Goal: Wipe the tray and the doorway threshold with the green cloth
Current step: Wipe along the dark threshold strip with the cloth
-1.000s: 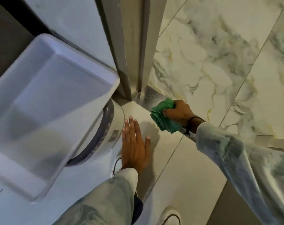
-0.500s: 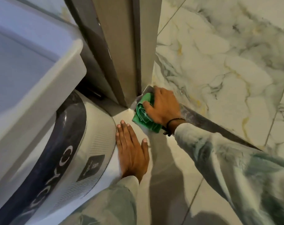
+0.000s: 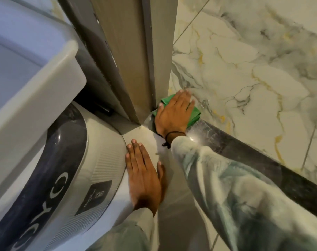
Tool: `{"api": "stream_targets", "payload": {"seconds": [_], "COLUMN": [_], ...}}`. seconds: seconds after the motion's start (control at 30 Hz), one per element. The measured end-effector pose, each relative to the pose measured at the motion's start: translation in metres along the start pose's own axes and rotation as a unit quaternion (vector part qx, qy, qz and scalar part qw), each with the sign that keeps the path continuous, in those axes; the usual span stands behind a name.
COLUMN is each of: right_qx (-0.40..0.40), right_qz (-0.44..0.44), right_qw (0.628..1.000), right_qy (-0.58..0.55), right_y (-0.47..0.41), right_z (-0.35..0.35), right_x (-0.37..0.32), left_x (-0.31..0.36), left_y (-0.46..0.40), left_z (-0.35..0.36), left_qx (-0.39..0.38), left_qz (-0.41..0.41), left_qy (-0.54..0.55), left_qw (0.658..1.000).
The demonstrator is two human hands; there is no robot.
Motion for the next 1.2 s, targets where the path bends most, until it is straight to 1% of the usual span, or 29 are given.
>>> {"api": "stream_targets", "payload": {"seconds": [0.03,0.07,0.13,0.17,0.2,0.23,0.27,0.37,0.4,0.43,0.5,0.53,0.57,0.6,0.67,0.73,0.77,0.8,0.83,0.9,0.97,1.0,1.03,1.1,1.17,1.2], "right_qx": [0.005,0.006,-0.008,-0.017,-0.021,-0.021,-0.016,0.002,0.002,0.003,0.001,-0.006,-0.018,-0.025,-0.020,-0.020,-0.026,-0.029,-0.022,-0.011,-0.013,-0.010,-0.010,-0.014,-0.013,-0.011], "right_qz": [-0.026,-0.075,-0.198,-0.248,-0.278,-0.279,-0.253,-0.126,-0.108,-0.120,-0.210,-0.247,-0.258,-0.241,-0.137,-0.034,-0.002,0.007,-0.011,-0.113,-0.202,-0.207,-0.178,-0.061,0.075,0.138], "right_qw": [1.000,0.997,0.980,0.968,0.960,0.960,0.967,0.992,0.994,0.993,0.978,0.969,0.966,0.970,0.990,0.999,0.999,0.999,1.000,0.993,0.979,0.978,0.984,0.997,0.996,0.990], "right_qy": [-0.004,-0.004,-0.020,-0.027,-0.024,-0.014,-0.003,0.014,0.012,0.008,-0.001,-0.004,-0.003,0.005,0.027,0.028,0.020,0.012,0.009,0.012,0.008,0.006,0.011,0.035,0.036,0.029], "right_y": [0.012,0.026,0.042,0.043,0.040,0.033,0.023,-0.001,0.001,0.008,0.032,0.044,0.051,0.053,0.043,0.028,0.023,0.023,0.027,0.052,0.082,0.094,0.104,0.109,0.100,0.090], "right_z": [-0.001,-0.001,-0.004,-0.007,-0.009,-0.009,-0.009,-0.005,-0.005,-0.005,-0.010,-0.015,-0.019,-0.023,-0.029,-0.023,-0.020,-0.018,-0.016,-0.018,-0.029,-0.035,-0.040,-0.048,-0.048,-0.046], "right_x": [-0.007,-0.010,0.000,0.011,0.023,0.036,0.045,0.045,0.040,0.037,0.051,0.068,0.090,0.113,0.146,0.144,0.132,0.119,0.110,0.109,0.134,0.154,0.176,0.218,0.235,0.230], "left_x": [0.000,0.000,0.001,0.001,0.002,0.002,0.002,0.002,0.002,0.002,0.002,0.002,0.001,0.001,0.002,0.003,0.004,0.006,0.006,0.008,0.013,0.015,0.017,0.020,0.023,0.025], "left_y": [-0.001,-0.001,0.001,0.001,0.002,0.002,0.002,0.001,0.001,0.001,0.001,0.001,0.001,0.001,0.002,0.001,0.000,0.000,0.000,0.001,0.003,0.005,0.007,0.013,0.020,0.025], "left_z": [0.000,0.000,0.000,0.000,-0.001,-0.002,-0.002,-0.003,-0.003,-0.004,-0.004,-0.004,-0.004,-0.004,-0.005,-0.005,-0.005,-0.004,-0.004,-0.004,-0.006,-0.007,-0.007,-0.007,-0.006,-0.005], "left_qx": [0.007,0.013,0.006,0.000,-0.002,-0.002,-0.003,-0.007,-0.004,-0.004,-0.007,-0.009,-0.011,-0.012,-0.005,0.002,0.002,0.002,0.003,-0.001,-0.003,-0.005,-0.008,-0.009,-0.004,-0.002], "left_qz": [0.004,0.007,-0.002,-0.010,-0.015,-0.016,-0.017,-0.016,-0.012,-0.010,-0.003,0.001,0.003,0.007,0.027,0.043,0.048,0.052,0.055,0.057,0.063,0.068,0.075,0.090,0.093,0.092], "left_qy": [-0.008,-0.007,0.009,0.017,0.022,0.023,0.023,0.022,0.021,0.020,0.022,0.022,0.022,0.020,0.016,0.022,0.026,0.028,0.026,0.025,0.028,0.031,0.036,0.046,0.053,0.054], "left_qw": [1.000,1.000,1.000,1.000,1.000,1.000,1.000,1.000,1.000,1.000,1.000,1.000,1.000,1.000,1.000,0.999,0.999,0.998,0.998,0.998,0.998,0.997,0.996,0.995,0.994,0.994]}}
Point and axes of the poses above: each hand's wrist, its own y-axis away from the middle knuckle, its own z-axis out of the palm, x = y × z, the point moved 3 cm from there along -y, towards the middle knuckle, and after that the axes turned 11 degrees about x, right-handed, at the moved point
